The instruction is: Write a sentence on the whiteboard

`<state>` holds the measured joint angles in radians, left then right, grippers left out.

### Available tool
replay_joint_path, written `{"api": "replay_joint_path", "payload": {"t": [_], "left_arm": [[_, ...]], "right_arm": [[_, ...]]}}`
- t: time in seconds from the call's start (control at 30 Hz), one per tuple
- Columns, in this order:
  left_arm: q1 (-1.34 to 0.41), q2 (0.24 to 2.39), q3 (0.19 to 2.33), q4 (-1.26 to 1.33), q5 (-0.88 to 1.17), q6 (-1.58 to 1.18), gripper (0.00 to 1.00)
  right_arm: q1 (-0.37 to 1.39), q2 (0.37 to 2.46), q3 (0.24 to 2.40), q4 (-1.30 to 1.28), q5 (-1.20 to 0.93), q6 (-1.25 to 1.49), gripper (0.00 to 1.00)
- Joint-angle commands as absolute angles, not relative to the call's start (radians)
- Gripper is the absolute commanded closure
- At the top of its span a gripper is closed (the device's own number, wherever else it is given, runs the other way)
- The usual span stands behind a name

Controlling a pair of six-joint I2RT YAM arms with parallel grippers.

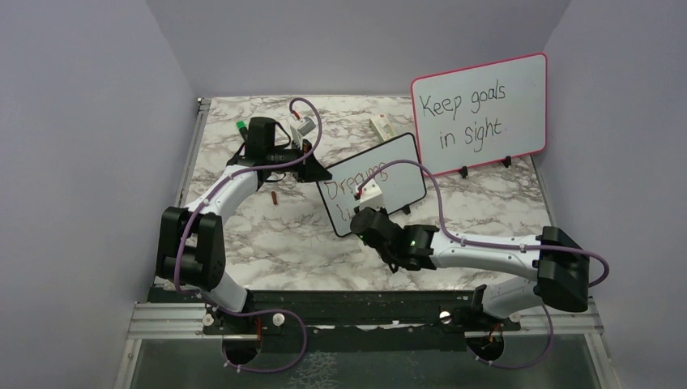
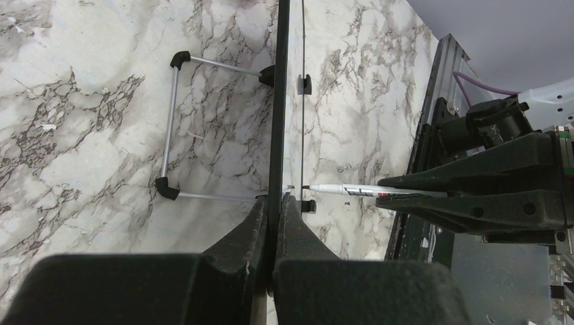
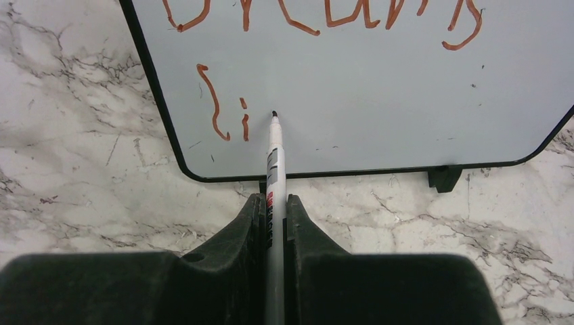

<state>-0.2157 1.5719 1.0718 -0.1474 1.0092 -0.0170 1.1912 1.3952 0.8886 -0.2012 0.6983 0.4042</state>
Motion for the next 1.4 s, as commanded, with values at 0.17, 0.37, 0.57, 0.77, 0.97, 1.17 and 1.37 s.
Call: {"api": "replay_joint_path", "payload": {"t": [0.17, 0.37, 0.57, 0.77, 0.97, 1.17, 1.37], "left_arm": [[-0.250, 1.646, 1.020, -0.272, 0.815, 0.054, 1.00], [-0.250, 1.646, 1.020, -0.272, 0.817, 0.054, 1.00], [-0.250, 1.644, 1.020, -0.272, 0.817, 0.054, 1.00], [-0.250, 1.643, 1.020, -0.272, 0.816, 0.054, 1.00], [-0.250, 1.643, 1.020, -0.272, 0.817, 0.054, 1.00], [-0.250, 1.644, 1.022, -0.272, 0.818, 0.053, 1.00], [-0.250, 1.646, 1.022, -0.272, 0.816, 0.052, 1.00]], "right_arm": [[1.174, 1.422, 0.886, -0.169, 0.742, 0.427, 0.99], [1.170, 1.425, 0.889, -0.150, 0.745, 0.423, 0.99], [1.170, 1.412, 0.888, -0.112, 0.731, 0.391, 0.99], [1.170, 1.417, 0.894, -0.104, 0.706, 0.371, 0.99], [1.170, 1.428, 0.896, -0.114, 0.673, 0.368, 0.99], [1.170, 1.425, 0.892, -0.137, 0.644, 0.373, 0.99], [1.170, 1.425, 0.883, -0.155, 0.626, 0.383, 0.99]]}}
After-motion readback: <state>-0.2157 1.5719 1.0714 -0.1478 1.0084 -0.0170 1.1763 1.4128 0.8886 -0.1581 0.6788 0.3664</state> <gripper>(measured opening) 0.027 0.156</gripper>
